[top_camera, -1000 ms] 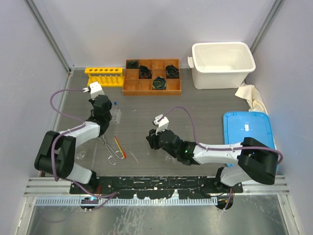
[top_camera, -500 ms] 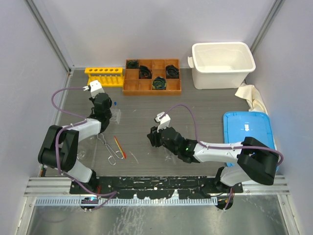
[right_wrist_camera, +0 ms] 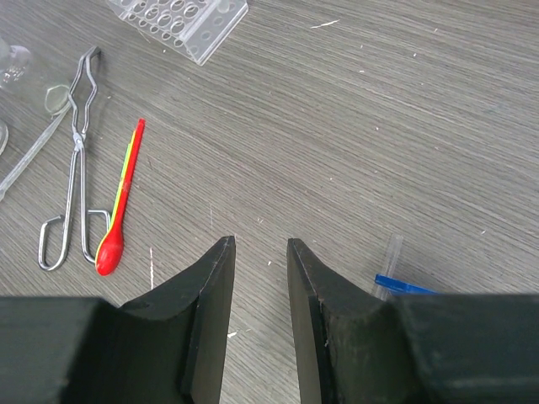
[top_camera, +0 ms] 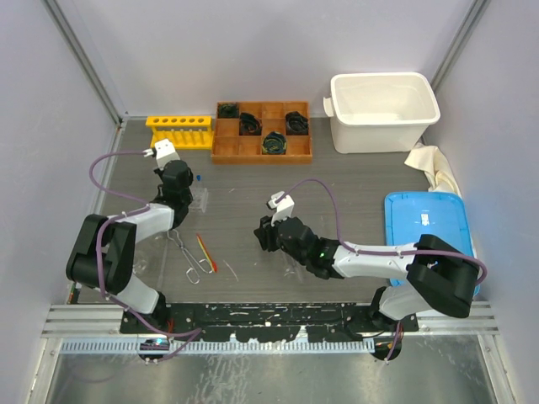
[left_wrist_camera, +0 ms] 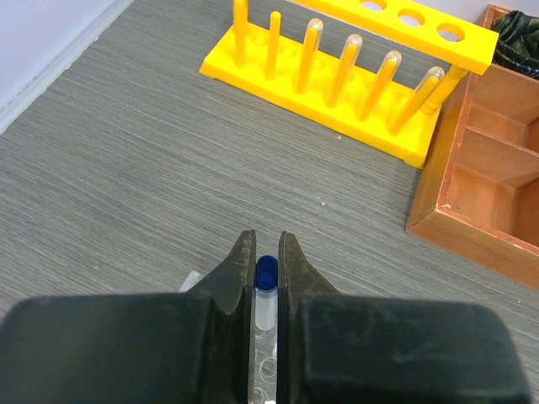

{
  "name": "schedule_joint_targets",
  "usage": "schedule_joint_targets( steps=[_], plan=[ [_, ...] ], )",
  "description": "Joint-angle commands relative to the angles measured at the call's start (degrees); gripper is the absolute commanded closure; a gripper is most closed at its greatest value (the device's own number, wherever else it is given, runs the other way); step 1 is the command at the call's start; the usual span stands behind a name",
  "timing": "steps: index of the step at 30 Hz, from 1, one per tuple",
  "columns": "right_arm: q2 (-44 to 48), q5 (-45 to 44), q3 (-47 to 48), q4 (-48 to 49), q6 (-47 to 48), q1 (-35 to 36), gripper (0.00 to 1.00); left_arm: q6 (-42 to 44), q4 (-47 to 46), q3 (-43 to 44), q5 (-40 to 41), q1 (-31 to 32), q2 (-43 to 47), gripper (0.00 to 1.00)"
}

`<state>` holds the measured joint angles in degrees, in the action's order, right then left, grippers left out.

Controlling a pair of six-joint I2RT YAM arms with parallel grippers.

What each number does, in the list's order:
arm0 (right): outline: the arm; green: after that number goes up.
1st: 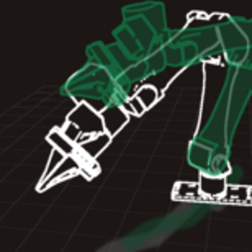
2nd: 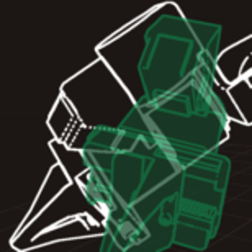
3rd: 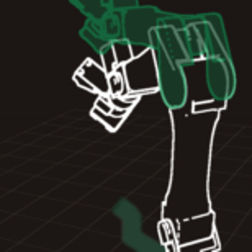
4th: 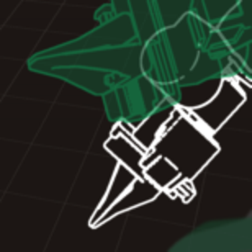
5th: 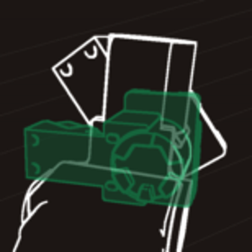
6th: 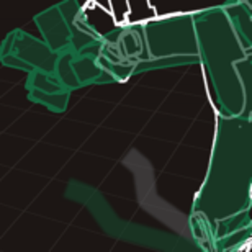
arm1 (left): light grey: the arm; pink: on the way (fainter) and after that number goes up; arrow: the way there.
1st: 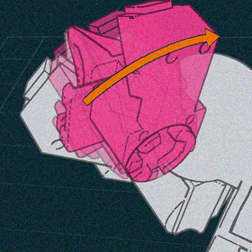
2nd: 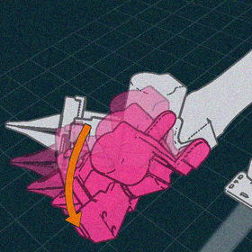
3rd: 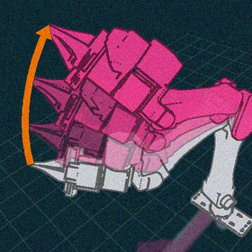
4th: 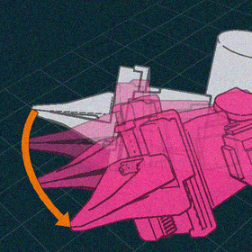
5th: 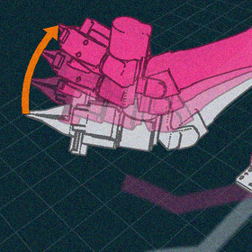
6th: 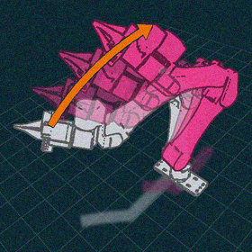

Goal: Organize the chemistry lab equipment
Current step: Insert the test tube into the slot of the test tube rack.

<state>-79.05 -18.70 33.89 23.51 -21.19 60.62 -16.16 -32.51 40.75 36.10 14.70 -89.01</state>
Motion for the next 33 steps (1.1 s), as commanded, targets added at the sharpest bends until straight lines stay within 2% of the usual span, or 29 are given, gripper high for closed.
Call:
schedule_joint_targets(
  steps=[1,12,25,27,31,33],
  plan=[
    [0.05,0.36,0.48,3.04,-0.61,-0.33,0.63,-1.0,-0.98,1.37,0.64,-0.31,0.07,1.0],
    [0.22,0.54,-0.08,3.36,-0.82,-0.8,0.63,-1.37,0.1,1.26,0.61,-0.27,-0.94,1.0],
    [0.47,0.92,-0.68,3.9,-1.05,-1.2,0.63,-2.08,6.43,3.94,0.97,-0.27,-1.84,1.0],
    [0.53,0.92,-0.72,3.91,-1.05,-1.14,0.63,-2.59,7.68,4.64,0.91,-0.28,-2.08,0.95],
    [0.52,1.09,-0.82,3.91,-1.13,-1.25,0.63,-3.28,8.13,4.92,0.56,-0.26,-1.77,0.69],
    [0.29,1.28,-0.68,3.91,-1.13,-1.29,0.63,-3.55,8.39,5.05,0.65,-0.28,-1.06,0.64]
  ],
)
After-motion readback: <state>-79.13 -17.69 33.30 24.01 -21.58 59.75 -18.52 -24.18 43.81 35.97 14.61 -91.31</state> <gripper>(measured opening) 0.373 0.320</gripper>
